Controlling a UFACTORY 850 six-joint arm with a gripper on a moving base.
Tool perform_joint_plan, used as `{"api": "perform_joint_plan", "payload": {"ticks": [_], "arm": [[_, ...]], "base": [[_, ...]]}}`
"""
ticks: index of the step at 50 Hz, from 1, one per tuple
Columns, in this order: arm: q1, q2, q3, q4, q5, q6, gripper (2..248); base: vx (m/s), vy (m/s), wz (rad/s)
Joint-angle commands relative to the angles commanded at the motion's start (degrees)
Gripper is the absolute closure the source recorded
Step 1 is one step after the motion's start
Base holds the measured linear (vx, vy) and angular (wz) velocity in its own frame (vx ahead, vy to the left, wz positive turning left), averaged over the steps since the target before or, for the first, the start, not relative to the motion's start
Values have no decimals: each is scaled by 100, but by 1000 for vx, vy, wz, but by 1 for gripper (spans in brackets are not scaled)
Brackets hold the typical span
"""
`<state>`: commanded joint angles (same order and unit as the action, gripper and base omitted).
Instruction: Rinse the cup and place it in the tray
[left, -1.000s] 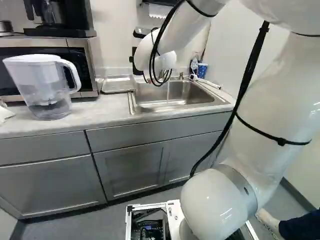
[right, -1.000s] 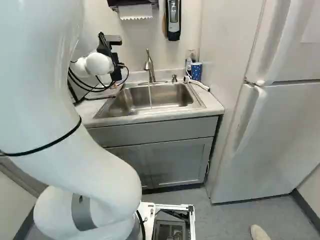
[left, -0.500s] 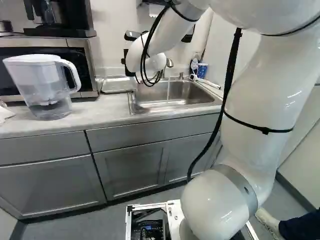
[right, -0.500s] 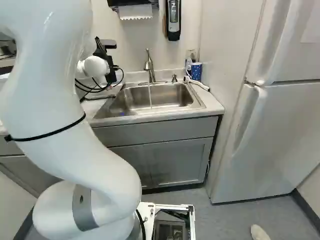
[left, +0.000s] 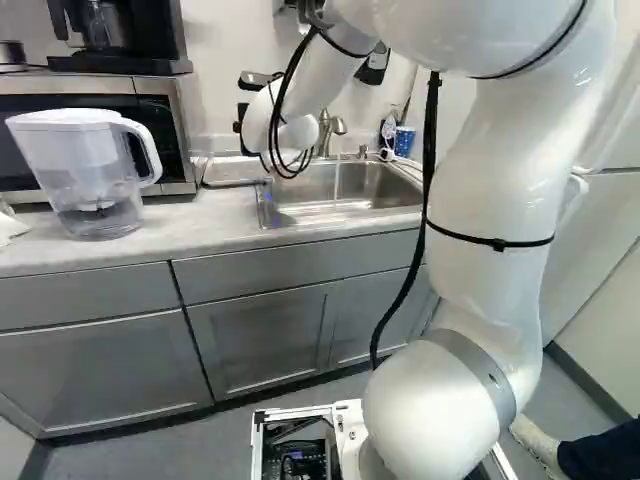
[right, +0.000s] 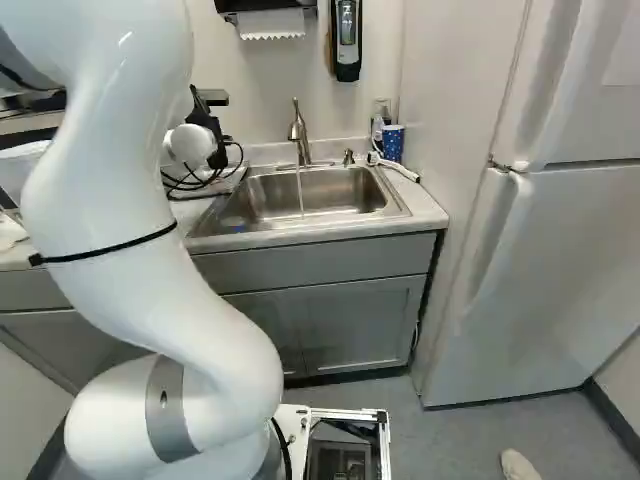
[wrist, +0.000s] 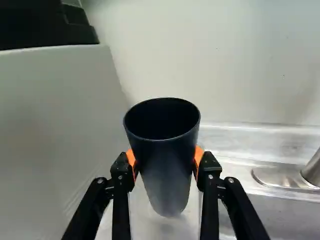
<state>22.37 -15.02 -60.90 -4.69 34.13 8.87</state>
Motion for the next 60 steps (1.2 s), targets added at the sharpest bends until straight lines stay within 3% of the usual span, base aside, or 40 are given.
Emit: {"api": "perform_joint_plan", "payload": {"ticks": [45,60], "arm": [[67,-976,-591,0,329,0,125],[68,-1130,-590,0,519,0,125]], "base": [[0,0,0],[0,0,0]]}}
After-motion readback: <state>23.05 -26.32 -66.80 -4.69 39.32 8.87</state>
